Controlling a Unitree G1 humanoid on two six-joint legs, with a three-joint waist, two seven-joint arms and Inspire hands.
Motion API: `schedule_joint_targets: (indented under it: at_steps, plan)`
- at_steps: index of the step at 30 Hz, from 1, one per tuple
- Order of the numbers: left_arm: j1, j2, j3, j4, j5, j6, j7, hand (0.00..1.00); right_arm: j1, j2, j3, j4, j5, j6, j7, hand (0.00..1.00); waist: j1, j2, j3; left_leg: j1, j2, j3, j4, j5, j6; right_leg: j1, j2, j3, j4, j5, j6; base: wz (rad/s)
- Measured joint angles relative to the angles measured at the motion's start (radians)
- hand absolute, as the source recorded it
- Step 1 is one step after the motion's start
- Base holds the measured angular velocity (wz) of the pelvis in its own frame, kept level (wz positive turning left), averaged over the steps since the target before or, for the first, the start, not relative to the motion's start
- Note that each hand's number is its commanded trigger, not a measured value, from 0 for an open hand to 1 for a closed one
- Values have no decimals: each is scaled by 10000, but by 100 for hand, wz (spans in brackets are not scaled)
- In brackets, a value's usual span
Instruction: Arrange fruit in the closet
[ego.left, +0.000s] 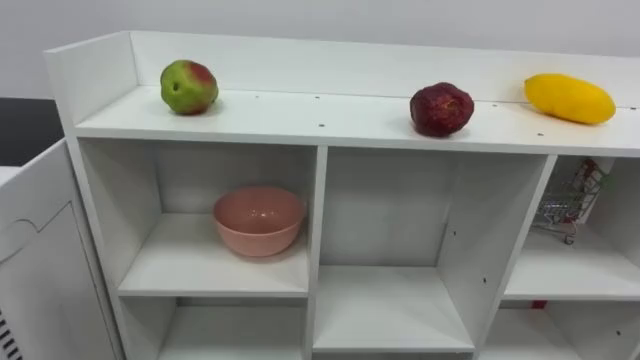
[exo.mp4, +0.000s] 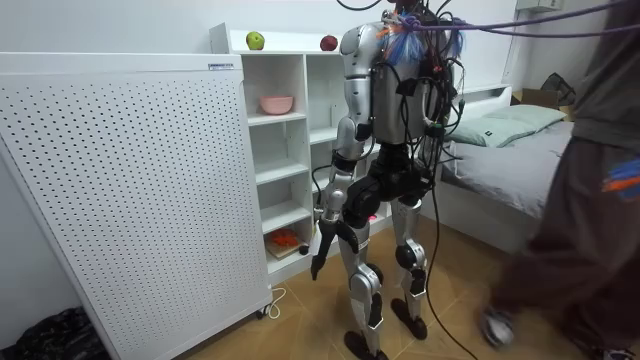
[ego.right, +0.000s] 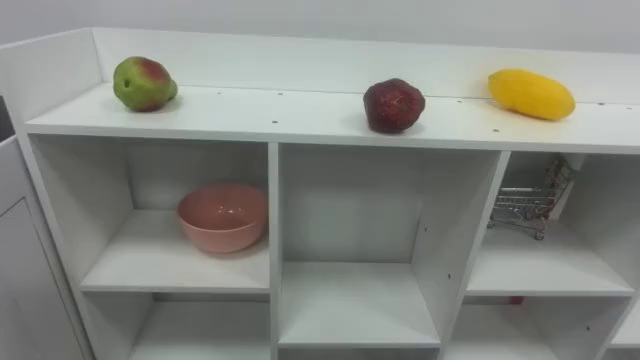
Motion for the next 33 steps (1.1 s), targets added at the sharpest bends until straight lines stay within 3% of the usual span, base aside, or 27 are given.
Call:
schedule_joint_targets:
  at_steps: [12, 19, 22, 26, 29, 33]
  plan:
    - [-2, 4, -5, -2, -12, -25, 2, 0, -34, 0, -35, -3, 9, -6, -157, 0, -16, 89, 0, 16, -1, -3, 0, 0, 0, 15, 1, 11, 0, 0, 0, 0]
    - [14, 3, 5, -23, -3, -386, 43, 0, -90, 71, -169, -79, 85, -100, -699, 0, -241, 161, 5, 9, -1, -7, -1, 2, 0, 29, 1, 43, -3, -1, 1, -1]
    - [-28, 5, 185, -38, 17, -642, 141, 0, -124, 76, -772, -314, 61, -88, -1154, 0, -284, 109, -6, -5, -3, 11, 6, 1, 1, -10, 7, 209, 18, -1, 1, 0]
    - [-6, 27, 459, -40, 1, -940, 562, 0, -114, 44, -1899, -2195, -117, -164, -2211, 0, -330, 99, 40, 4, 3, 139, -1, 2, 1, -81, 21, 299, 45, -1, 1, -8]
    - [0, 64, 446, -37, -69, -1172, 863, 0, -167, 46, -2302, -3953, -158, -345, -2903, 0, -397, 97, 37, 18, 6, 234, -17, 2, 1, -118, 25, 341, 72, -1, 1, -5]
    - [103, 86, 418, -74, -21, -1217, 1170, 0, -223, 49, -2397, -6342, -291, -580, -3927, 0, -425, 97, 34, 29, 18, 277, -27, 2, 1, -217, 42, 410, 126, -1, 1, -5]
